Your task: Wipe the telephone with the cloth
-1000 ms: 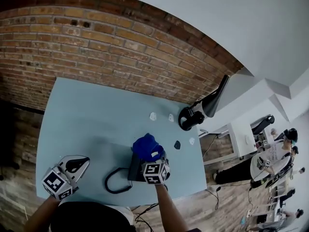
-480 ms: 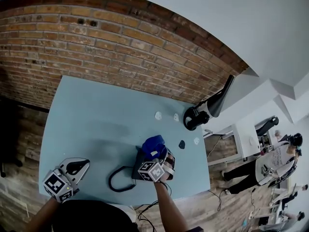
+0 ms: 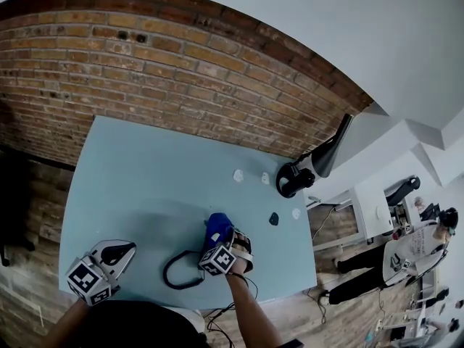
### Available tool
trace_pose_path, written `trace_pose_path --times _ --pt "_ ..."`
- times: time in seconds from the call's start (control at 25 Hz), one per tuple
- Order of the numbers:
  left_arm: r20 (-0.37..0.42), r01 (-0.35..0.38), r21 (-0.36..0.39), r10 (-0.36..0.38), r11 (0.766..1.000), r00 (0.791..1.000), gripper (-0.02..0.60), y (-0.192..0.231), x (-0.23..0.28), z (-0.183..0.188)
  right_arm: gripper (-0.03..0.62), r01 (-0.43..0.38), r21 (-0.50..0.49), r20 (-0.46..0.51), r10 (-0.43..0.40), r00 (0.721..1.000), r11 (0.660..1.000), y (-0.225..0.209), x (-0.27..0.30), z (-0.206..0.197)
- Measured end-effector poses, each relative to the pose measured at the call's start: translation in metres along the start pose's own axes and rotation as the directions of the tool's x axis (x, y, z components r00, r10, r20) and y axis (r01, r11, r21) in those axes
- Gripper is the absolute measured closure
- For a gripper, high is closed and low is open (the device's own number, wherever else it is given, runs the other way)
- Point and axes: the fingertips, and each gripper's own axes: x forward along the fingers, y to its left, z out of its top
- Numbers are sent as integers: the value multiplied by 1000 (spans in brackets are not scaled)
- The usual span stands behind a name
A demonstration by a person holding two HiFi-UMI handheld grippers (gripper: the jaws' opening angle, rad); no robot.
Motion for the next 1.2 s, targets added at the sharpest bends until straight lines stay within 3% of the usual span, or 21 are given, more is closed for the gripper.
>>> trace_pose_path --times 0.2,0.56,1.2 --pt "-3 10 -4 -10 1000 1000 558 -3 5 -6 526 -35 -56 17 36 999 998 15 0 -1" --pt "-10 34 6 -34 999 999 558 -12 9 -9 530 -47 9 16 46 999 999 25 -8 -5" --pt "-6 47 -3 -47 999 999 558 -16 5 -15 530 -91 11 -9 91 996 996 56 -20 -13"
